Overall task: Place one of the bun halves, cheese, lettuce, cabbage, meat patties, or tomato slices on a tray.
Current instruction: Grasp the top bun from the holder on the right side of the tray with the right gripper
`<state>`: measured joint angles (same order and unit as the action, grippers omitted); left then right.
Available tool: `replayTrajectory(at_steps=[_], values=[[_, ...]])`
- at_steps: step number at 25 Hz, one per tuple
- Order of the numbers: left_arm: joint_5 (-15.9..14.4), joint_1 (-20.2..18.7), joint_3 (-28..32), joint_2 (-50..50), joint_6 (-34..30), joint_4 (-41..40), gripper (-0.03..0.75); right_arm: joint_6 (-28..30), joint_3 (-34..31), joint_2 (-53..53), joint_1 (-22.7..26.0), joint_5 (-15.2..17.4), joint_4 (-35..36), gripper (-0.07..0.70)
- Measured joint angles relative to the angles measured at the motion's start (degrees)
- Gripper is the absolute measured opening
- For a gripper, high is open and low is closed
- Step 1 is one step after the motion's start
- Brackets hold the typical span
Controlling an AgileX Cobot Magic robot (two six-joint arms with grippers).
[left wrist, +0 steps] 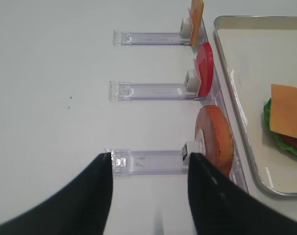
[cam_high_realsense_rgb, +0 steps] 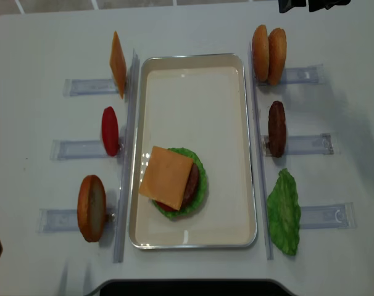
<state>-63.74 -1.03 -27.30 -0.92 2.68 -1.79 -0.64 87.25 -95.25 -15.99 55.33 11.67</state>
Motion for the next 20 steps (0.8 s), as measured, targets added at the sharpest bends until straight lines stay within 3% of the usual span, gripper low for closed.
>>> replayTrajectory(at_steps=[20], values=[[0.0,0.0,0.0,0.0,0.0,0.0,0.380,1.1,3.4,-12.6,-1.8,-2.2,2.1,0.436]])
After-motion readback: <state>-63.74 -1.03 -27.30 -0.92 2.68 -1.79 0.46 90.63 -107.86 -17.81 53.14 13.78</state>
